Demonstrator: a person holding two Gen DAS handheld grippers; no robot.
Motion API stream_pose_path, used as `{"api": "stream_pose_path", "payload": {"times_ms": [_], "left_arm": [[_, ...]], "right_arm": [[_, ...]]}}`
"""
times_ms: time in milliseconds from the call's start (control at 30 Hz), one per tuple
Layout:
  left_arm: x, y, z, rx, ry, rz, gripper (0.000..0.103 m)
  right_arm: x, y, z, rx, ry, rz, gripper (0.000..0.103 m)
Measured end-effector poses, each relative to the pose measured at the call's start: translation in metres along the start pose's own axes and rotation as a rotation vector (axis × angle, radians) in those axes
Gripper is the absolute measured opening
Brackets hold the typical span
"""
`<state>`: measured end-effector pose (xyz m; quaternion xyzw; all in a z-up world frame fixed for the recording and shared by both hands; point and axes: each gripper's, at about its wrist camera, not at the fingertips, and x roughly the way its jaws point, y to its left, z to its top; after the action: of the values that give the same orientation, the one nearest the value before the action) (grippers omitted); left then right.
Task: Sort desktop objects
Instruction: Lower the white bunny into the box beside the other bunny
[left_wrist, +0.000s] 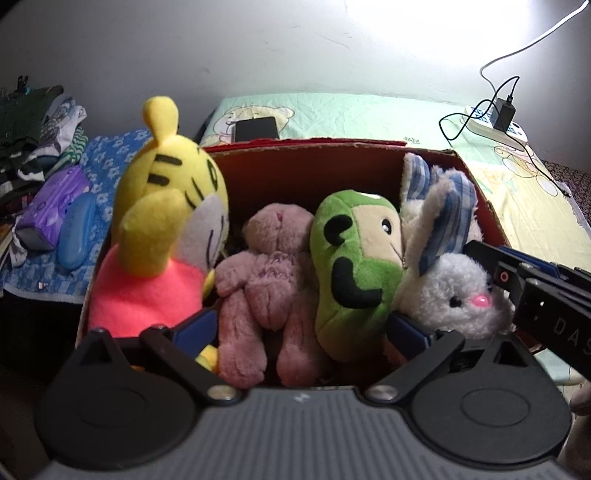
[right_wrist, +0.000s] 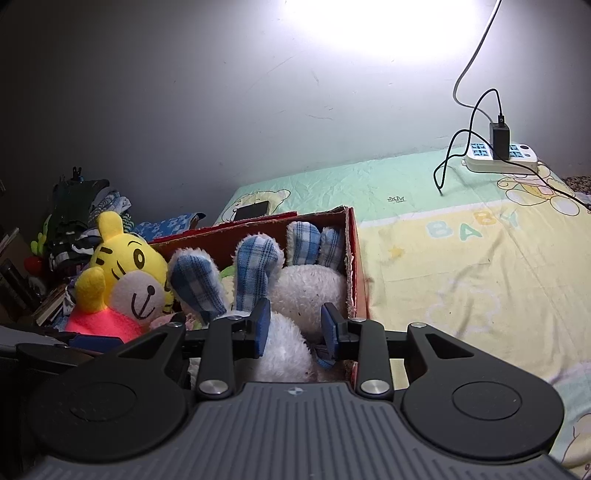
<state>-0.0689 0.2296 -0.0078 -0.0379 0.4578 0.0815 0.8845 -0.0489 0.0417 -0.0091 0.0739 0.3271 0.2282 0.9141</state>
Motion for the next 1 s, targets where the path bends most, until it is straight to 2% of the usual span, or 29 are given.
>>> {"api": "stream_pose_path", "payload": {"times_ms": [267, 467, 833, 1000], "left_arm": [[0.003, -0.007, 0.000, -0.011, 0.013, 0.046, 0.100], [0.005, -0.016, -0.001, -0.020, 0.016, 0.107, 0.101], [0.005, -0.019, 0.000, -0.051, 0.032, 0.148, 0.102], [0.005, -0.021, 0.002, -0.050, 0.040, 0.161, 0.102]], "right_arm": [[0.003, -0.008, 0.001, -0.007, 0.025, 0.035, 0.034], [0.005, -0.009, 0.003, -0.070, 0.049, 0.065, 0.033], [0.009, -0.015, 0.010, -0.112, 0.084, 0.123, 0.033], [0.011, -0.022, 0.017, -0.083, 0.118, 0.156, 0.032]]}}
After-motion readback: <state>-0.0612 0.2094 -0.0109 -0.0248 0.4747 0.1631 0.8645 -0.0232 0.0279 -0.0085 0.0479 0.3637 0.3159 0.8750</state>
